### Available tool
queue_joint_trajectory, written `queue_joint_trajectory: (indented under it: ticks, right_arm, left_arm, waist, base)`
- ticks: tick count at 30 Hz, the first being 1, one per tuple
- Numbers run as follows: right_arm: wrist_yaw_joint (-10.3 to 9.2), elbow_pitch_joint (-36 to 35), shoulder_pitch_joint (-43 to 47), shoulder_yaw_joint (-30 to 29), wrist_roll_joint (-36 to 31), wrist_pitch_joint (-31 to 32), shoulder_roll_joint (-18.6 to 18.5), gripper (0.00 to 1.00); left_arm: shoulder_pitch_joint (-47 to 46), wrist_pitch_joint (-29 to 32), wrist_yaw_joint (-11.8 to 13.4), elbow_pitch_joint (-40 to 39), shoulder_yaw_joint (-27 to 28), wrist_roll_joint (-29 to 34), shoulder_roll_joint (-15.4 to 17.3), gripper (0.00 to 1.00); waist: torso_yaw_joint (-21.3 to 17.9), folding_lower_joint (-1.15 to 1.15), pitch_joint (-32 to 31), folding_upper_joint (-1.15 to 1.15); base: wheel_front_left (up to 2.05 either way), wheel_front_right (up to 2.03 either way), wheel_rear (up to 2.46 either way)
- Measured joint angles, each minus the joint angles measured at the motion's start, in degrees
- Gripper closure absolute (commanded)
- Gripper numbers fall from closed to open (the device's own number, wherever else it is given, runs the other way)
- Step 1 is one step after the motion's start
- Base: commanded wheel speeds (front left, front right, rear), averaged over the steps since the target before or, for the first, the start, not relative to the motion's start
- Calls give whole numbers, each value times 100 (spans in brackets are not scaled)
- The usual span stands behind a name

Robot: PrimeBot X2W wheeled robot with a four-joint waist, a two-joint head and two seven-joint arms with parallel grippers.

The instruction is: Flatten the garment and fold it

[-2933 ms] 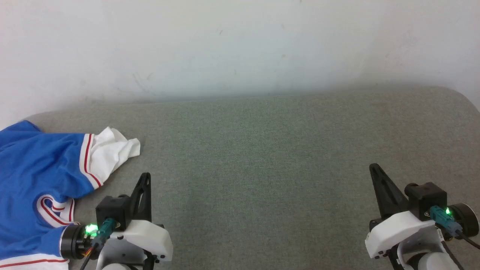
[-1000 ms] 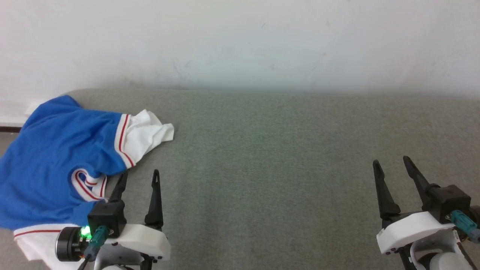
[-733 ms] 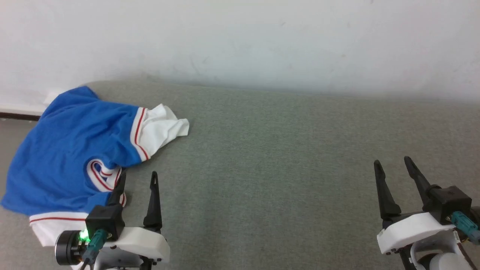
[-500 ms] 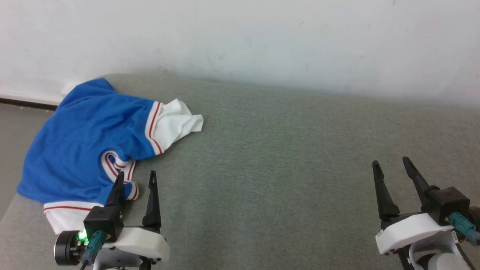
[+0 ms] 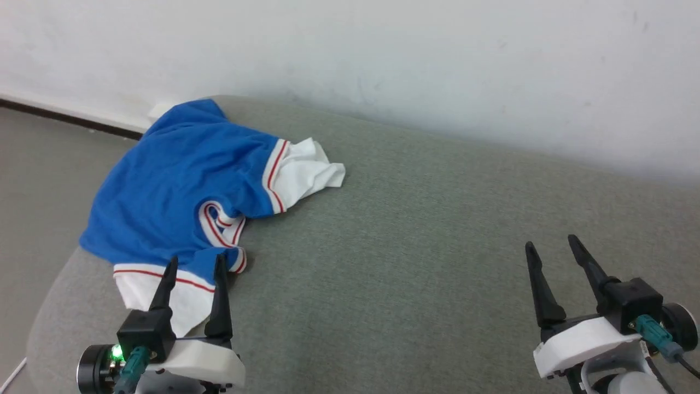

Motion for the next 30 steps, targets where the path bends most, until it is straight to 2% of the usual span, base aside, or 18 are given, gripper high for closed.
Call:
queue_joint_trajectory:
  ticks: [10, 30]
  right_arm:
    - [0, 91, -58, 143, -76, -130, 1, 0]
    - [0, 245, -153, 303, -155, -347, 1, 0]
  left_arm:
    - [25, -124, 88, -23, -16, -109, 0, 0]
    - [138, -366, 336, -98, -109, -316, 0, 0]
  waist:
    - [463, 0, 66, 0]
    - [1088, 0, 187, 0]
  base:
    - [-5, -5, -5]
    - [-3, -3, -3]
